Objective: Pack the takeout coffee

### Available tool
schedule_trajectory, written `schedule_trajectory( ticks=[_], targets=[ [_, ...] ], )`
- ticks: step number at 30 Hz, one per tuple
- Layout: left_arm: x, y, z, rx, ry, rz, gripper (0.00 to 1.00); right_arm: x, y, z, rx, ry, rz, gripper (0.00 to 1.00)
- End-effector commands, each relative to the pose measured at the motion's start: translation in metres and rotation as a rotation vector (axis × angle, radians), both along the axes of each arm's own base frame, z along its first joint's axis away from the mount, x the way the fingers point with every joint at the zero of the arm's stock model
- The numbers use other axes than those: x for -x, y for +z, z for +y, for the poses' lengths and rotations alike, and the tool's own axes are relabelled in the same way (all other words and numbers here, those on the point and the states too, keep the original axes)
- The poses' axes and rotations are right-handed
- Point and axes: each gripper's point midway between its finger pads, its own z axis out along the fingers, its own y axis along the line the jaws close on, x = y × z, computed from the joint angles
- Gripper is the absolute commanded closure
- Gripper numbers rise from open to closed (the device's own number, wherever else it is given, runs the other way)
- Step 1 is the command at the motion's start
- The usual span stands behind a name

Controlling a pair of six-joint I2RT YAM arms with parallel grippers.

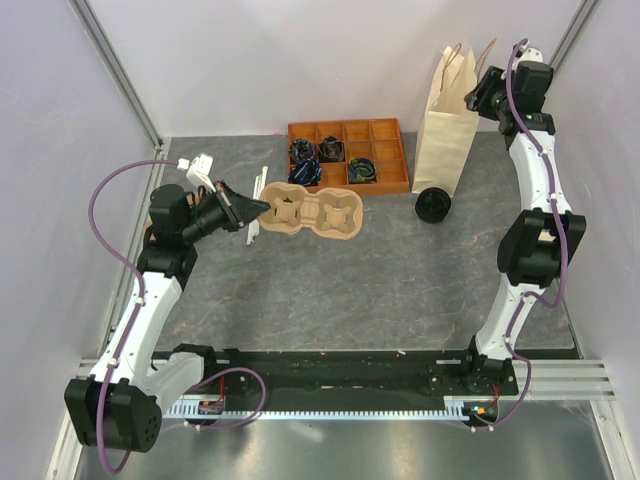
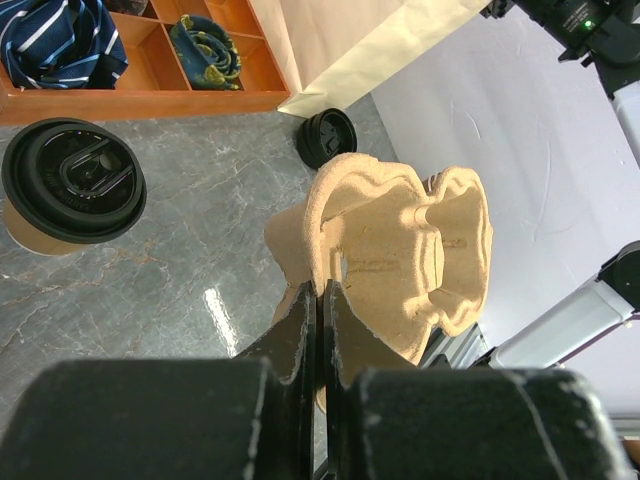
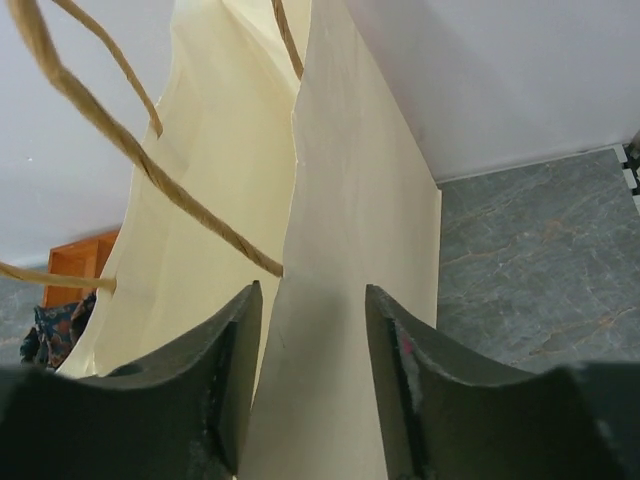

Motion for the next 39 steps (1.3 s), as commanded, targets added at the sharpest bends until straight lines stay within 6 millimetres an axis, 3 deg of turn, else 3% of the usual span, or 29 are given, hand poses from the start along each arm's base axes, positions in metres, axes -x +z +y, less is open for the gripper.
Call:
schedule_trajectory(
  ticks=[1,6,7,8,9,18,24,33,36,39],
  targets=[
    [-0.002,0.014,0.000,-0.017,-0.011,-0.074,0.98,-0.014,0.047,-0.003,0.037,-0.002,-0.159,0.50],
    [-0.004,0.017,0.001,-0.024,-0.008,-0.084,0.98,-0.017,0.054,-0.011,0.064,-0.043,-0.204,0.79],
    [-0.004,0.018,0.000,-0.025,-0.009,-0.086,0.98,-0.017,0.065,-0.012,0.069,-0.052,-0.246,0.84],
    [-0.005,0.017,0.001,-0.028,-0.007,-0.082,0.98,-0.017,0.060,-0.015,0.071,-0.069,-0.246,0.88],
    [-0.005,0.017,0.001,-0.036,-0.005,-0.089,0.98,-0.016,0.062,-0.017,0.068,-0.079,-0.259,1.00],
    [-0.006,0.012,0.005,-0.047,0.014,-0.077,0.98,-0.006,0.123,-0.018,0.054,-0.103,-0.491,1.00],
    [-0.006,0.013,0.006,-0.052,0.018,-0.081,0.98,0.021,0.175,-0.009,-0.015,-0.068,-0.595,1.00],
    [-0.002,0.028,0.008,-0.055,0.022,-0.109,0.98,0.085,0.261,0.029,-0.073,0.097,-0.721,1.00],
    [0.000,0.034,0.012,-0.054,0.033,-0.116,0.98,0.111,0.275,0.048,-0.085,0.186,-0.730,1.00],
    [0.004,0.040,0.018,-0.055,0.049,-0.131,0.98,0.137,0.276,0.068,-0.098,0.284,-0.709,1.00]
  ],
)
